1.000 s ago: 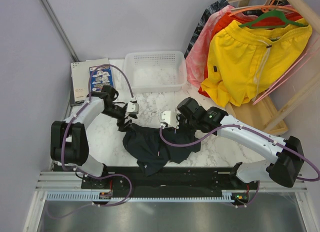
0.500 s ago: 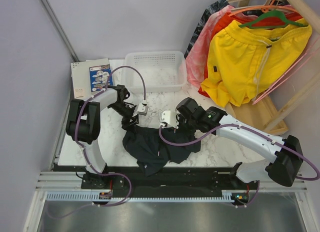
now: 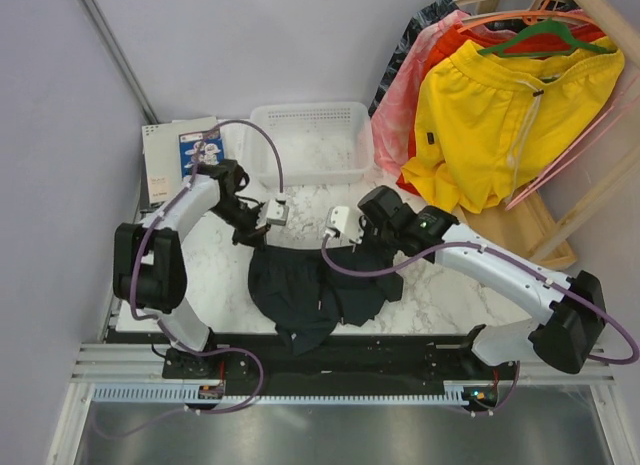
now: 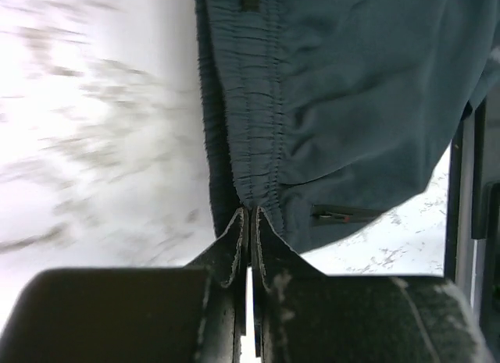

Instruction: Place the shorts on the hanger

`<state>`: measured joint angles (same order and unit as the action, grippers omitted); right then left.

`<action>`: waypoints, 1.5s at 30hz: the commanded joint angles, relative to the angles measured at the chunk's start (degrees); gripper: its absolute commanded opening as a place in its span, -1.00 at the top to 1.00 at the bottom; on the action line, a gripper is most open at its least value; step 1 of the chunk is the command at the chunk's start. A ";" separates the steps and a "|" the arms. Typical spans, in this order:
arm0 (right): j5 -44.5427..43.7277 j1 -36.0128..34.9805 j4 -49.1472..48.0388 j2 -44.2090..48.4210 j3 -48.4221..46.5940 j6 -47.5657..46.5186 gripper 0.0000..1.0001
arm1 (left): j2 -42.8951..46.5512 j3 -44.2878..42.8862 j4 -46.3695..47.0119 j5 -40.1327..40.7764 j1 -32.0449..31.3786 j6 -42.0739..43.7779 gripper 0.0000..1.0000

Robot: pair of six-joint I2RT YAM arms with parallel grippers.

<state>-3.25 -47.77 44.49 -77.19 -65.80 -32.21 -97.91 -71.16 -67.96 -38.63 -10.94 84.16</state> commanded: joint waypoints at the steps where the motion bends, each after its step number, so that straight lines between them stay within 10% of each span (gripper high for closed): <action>1: -8.96 6.97 -2.92 -0.59 -9.42 1.45 1.00 | 6.94 -15.09 -1.99 -6.53 5.74 -4.52 0.96; 8: -12.31 14.81 -5.99 -2.44 -30.05 -3.12 1.00 | 10.54 -36.76 1.51 -11.37 7.95 -14.79 0.96; 15: -12.49 14.81 -7.93 0.45 -39.23 -6.37 1.00 | 20.29 -38.54 15.40 -9.80 7.95 -24.31 0.97; 30: 10.80 14.11 0.96 19.17 -1.99 -11.83 1.00 | 48.94 6.17 2.04 -2.43 -1.35 -14.28 0.96; 39: 1.23 11.56 -16.71 10.14 11.40 -11.82 1.00 | 35.62 20.71 31.47 14.18 -6.46 -33.52 0.97; 45: -1.86 9.54 -17.24 9.15 15.60 -14.02 1.00 | 37.85 30.79 42.30 19.82 -8.65 -29.24 0.97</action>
<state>-1.21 -36.97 31.20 -71.09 -53.19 -44.71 -65.69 -47.18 -36.27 -25.80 -17.78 54.89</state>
